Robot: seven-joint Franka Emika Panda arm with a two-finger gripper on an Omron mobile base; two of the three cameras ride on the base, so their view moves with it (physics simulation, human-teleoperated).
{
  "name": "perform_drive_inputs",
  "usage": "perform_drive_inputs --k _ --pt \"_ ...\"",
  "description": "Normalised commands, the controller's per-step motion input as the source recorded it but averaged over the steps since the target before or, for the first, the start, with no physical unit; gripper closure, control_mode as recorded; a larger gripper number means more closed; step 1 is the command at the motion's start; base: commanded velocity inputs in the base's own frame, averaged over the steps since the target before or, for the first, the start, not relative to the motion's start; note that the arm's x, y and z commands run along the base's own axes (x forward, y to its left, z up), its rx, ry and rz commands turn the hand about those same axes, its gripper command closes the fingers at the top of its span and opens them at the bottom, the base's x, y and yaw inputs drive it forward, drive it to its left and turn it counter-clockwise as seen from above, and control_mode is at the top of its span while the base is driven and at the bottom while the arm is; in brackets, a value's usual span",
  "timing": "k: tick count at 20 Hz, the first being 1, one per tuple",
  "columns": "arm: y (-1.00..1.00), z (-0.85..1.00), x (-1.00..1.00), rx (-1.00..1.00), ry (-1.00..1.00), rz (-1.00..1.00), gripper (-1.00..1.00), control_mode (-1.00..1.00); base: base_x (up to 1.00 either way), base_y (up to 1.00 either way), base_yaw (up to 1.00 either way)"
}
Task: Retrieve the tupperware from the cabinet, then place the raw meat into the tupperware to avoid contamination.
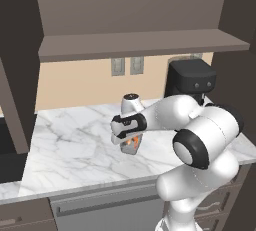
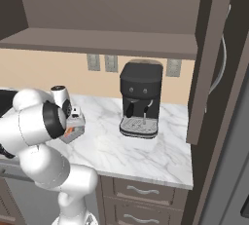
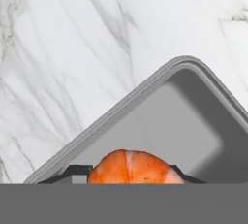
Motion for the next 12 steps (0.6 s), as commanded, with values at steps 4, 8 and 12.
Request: perform_drive_inputs --k 4,8,12 --pt "0.00 -0.05 0.08 0.00 0.00 0.00 -1.00 -1.00 0.00 0.00 0.00" --pt "0.00 -0.04 0.08 0.00 0.00 0.00 -1.00 -1.00 0.00 0.00 0.00" --pt "0.00 0.00 0.05 0.00 0.00 0.00 -1.00 -1.00 0.00 0.00 0.00"
